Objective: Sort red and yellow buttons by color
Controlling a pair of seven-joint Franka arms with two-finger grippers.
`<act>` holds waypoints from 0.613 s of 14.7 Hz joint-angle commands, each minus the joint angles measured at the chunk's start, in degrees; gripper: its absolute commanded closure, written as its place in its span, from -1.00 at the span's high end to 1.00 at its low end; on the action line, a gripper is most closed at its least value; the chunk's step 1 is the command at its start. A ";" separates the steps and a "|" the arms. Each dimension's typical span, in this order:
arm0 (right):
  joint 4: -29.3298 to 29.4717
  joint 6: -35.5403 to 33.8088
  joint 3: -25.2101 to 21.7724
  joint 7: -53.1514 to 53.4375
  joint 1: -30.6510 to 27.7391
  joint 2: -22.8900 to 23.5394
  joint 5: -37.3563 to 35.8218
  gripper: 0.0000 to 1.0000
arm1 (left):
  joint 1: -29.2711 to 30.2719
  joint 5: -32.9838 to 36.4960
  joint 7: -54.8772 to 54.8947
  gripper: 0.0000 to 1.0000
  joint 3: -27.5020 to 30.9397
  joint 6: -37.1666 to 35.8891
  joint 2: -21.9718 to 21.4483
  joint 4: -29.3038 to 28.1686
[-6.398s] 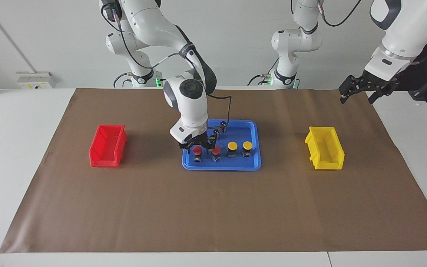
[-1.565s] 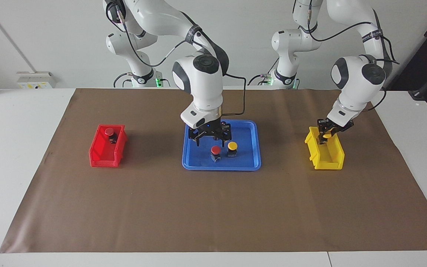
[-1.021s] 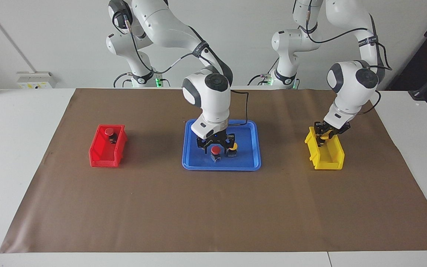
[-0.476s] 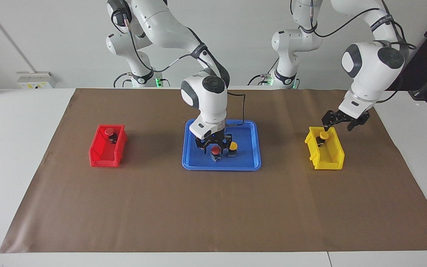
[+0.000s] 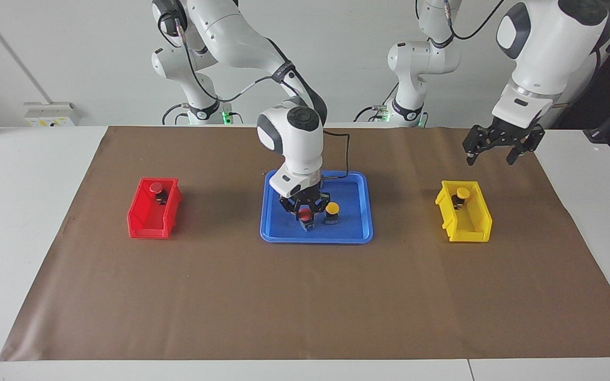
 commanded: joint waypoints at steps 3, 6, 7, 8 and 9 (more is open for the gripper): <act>1.15 -15.97 0.20 -22.19 -15.10 -11.74 0.05 -0.81 | -12.96 0.97 -21.67 1.00 0.60 12.15 7.25 -2.64; -4.12 -17.24 0.20 -37.94 -26.00 -17.47 0.22 -0.81 | -19.91 1.33 -29.54 1.00 0.51 15.42 12.36 -2.11; -5.44 -16.45 0.20 -42.25 -29.86 -17.75 0.31 -0.81 | -22.45 1.33 -32.51 1.00 0.60 16.91 13.77 -2.20; -7.28 -14.10 0.29 -46.38 -33.12 -18.10 1.44 -0.81 | -24.74 1.33 -35.32 1.00 0.60 18.23 15.69 -2.11; -9.91 -10.33 0.20 -49.73 -34.98 -19.06 3.11 -0.81 | -26.16 1.33 -36.22 1.00 0.68 18.59 16.41 -2.11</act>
